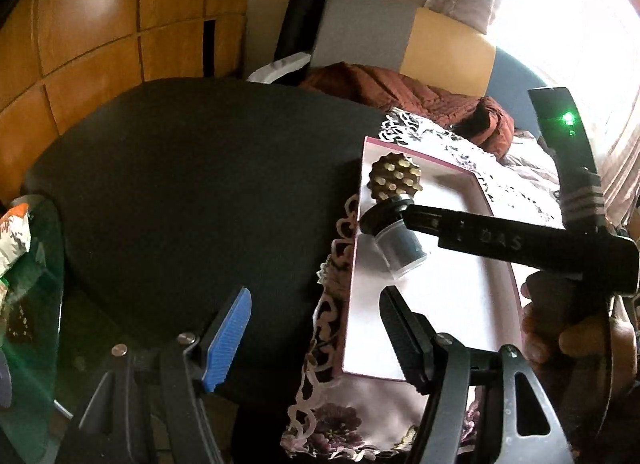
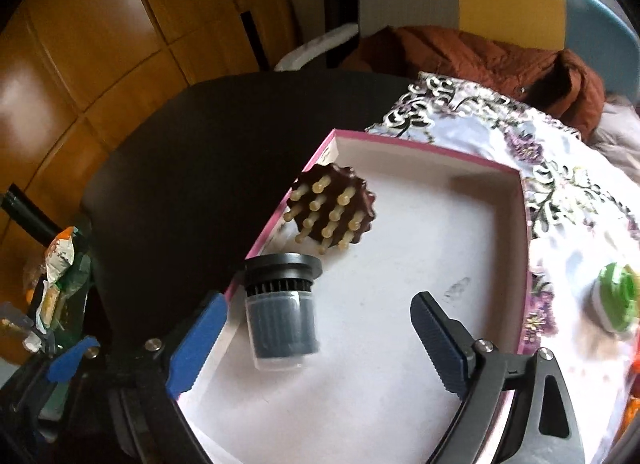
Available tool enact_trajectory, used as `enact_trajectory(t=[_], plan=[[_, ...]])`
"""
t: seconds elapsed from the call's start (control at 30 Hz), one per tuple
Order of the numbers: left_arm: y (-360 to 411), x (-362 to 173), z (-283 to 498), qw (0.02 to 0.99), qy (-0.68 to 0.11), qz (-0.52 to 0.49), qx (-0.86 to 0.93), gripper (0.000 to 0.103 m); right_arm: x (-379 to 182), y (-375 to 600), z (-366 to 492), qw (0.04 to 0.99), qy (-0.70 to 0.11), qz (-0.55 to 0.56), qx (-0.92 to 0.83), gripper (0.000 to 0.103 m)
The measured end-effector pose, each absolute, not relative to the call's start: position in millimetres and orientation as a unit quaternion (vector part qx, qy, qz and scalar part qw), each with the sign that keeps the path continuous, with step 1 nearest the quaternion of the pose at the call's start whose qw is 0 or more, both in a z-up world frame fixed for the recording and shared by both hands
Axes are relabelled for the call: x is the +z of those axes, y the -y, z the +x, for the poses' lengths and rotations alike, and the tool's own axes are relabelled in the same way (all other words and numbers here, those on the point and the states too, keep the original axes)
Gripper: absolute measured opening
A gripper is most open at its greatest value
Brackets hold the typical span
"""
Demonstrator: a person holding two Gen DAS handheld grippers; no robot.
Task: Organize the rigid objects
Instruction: 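Carry the grey cup into the tray beside the peg stand and release, then grasp the green plug device with the left gripper while the right gripper grasps the green mushroom piece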
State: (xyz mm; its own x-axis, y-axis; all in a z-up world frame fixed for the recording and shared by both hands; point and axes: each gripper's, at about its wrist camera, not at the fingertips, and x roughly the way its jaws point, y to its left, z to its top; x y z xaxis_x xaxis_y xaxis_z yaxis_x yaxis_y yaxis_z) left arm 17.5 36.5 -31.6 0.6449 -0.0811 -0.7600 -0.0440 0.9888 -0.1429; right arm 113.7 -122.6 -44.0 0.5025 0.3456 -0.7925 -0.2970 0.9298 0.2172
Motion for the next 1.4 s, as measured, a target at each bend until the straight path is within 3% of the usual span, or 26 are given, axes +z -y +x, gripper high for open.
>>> enact_trajectory(t=[0.83, 1.0, 1.4], plan=[[10.9, -12.0, 9.8, 0.912, -0.406, -0.023, -0.051, 0.068, -24.7, 207.6, 43.8, 0.913, -0.397, -0.021, 0.094, 0.096], [28.1, -9.1, 14.6, 0.912, -0.404, -0.009, -0.073, 0.068, -30.0, 247.2, 39.3, 0.911, -0.407, -0.006, 0.064, 0.102], [121.7, 1.1, 55.7, 0.888, -0.419, 0.026, -0.185, 0.068, -18.9, 407.6, 41.8, 0.901, -0.418, 0.086, -0.082, 0.103]])
